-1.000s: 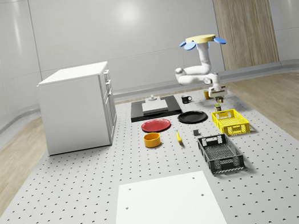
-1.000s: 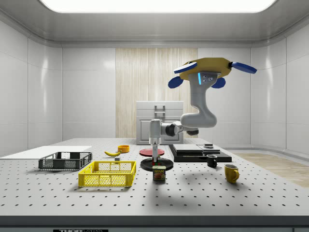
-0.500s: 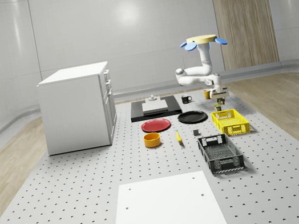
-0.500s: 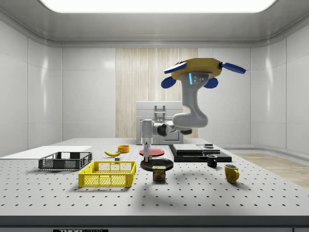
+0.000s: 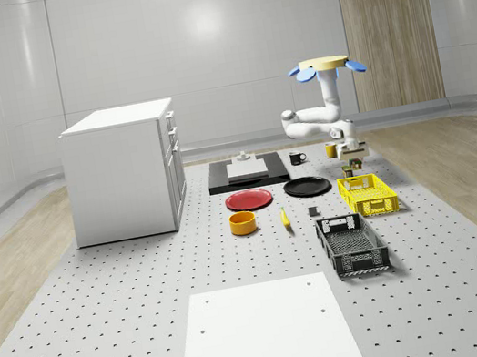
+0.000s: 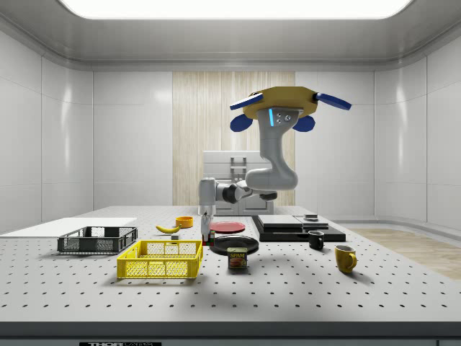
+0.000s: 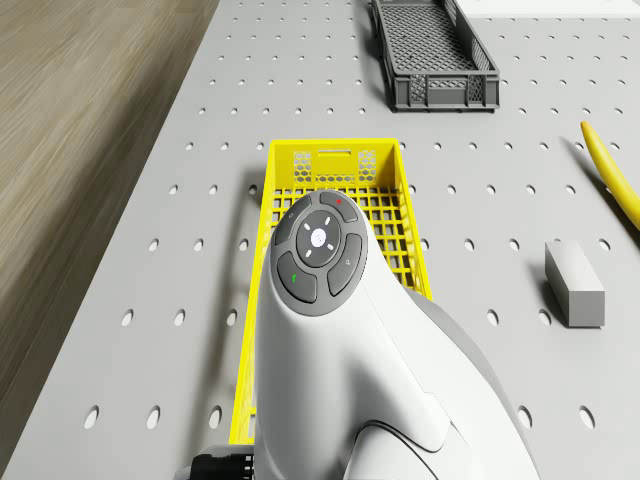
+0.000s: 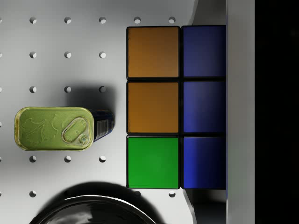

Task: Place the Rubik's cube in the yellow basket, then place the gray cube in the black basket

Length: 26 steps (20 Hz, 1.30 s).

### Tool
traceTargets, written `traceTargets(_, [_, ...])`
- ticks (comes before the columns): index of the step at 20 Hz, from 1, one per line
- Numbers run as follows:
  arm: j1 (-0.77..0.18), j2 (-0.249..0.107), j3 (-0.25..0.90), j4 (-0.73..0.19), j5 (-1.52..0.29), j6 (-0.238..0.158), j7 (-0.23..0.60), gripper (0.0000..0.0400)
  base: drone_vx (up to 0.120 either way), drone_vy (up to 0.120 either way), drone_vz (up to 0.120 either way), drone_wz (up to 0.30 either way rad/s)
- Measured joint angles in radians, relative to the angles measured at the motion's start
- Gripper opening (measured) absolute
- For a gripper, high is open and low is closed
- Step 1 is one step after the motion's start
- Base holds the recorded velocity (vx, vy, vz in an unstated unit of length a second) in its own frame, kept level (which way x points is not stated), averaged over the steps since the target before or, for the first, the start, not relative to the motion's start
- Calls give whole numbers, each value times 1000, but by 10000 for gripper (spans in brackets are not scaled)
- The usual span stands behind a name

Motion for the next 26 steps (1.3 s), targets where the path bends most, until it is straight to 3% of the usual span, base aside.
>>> traceTargets(12, [-3, -10, 1, 1, 4, 10, 2, 325, 120, 0, 0, 0])
traceTargets(19, [-4, -16, 2, 1, 6, 14, 3, 325, 120, -109, 0, 0])
traceTargets(26, [-6, -20, 3, 1, 8, 19, 4, 325, 86, -6, 0, 0])
